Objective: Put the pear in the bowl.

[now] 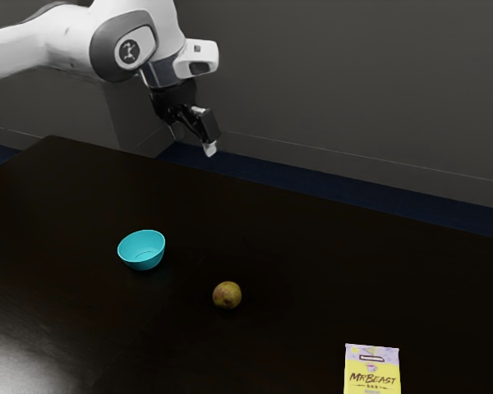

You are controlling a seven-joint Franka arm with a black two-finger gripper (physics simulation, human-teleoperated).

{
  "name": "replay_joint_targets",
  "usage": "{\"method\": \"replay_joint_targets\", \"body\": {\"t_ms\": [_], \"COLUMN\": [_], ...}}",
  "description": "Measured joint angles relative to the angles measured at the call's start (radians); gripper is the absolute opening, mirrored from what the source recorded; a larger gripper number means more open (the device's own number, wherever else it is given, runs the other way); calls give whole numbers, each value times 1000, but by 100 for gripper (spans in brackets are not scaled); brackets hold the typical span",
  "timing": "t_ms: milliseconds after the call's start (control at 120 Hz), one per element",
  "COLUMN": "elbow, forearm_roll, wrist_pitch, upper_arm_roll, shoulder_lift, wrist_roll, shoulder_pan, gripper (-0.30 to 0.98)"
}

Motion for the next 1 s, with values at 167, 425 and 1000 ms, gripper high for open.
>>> {"method": "replay_joint_targets", "body": {"t_ms": [167,425,1000], "elbow": [-29,-205,-306], "forearm_roll": [8,-101,-280], "wrist_pitch": [-32,-18,209], "upper_arm_roll": [-1,-8,-28], "shoulder_lift": [26,99,288], "wrist_roll": [-3,-23,-82], "shoulder_pan": [7,-10,-5], "gripper": [69,69,69]}}
